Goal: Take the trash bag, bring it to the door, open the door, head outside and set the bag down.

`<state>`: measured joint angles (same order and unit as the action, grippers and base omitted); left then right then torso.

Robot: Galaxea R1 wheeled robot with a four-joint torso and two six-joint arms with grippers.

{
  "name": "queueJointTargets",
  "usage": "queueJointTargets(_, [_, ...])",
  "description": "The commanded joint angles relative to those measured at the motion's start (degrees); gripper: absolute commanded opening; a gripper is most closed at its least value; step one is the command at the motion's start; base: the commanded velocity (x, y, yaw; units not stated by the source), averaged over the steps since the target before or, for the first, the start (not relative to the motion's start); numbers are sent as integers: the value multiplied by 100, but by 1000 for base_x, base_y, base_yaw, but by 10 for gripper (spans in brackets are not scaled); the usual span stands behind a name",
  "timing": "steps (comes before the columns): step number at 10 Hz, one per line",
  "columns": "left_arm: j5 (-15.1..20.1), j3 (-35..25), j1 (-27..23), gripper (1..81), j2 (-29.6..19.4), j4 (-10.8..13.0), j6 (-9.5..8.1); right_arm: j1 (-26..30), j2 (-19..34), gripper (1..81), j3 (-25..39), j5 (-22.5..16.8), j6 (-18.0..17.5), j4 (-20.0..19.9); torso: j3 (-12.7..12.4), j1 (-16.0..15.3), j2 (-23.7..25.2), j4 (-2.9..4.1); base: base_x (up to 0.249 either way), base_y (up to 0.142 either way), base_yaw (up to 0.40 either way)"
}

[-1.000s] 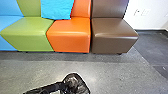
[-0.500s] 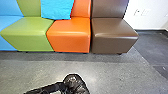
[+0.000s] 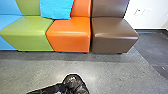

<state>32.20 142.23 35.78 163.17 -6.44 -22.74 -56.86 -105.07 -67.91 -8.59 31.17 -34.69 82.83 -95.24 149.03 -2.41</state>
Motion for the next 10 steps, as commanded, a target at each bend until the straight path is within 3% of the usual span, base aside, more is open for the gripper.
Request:
queueJointTargets(1, [674,121,-110,10,-82,336,-29,258,361,811,130,-485,-15,-116,0,349,-540,0,0,0,0])
queueJointTargets(10, [657,121,74,10,-100,468,14,196,264,811,42,-485,-6,-90,19,1534,-2470,0,0,0,0])
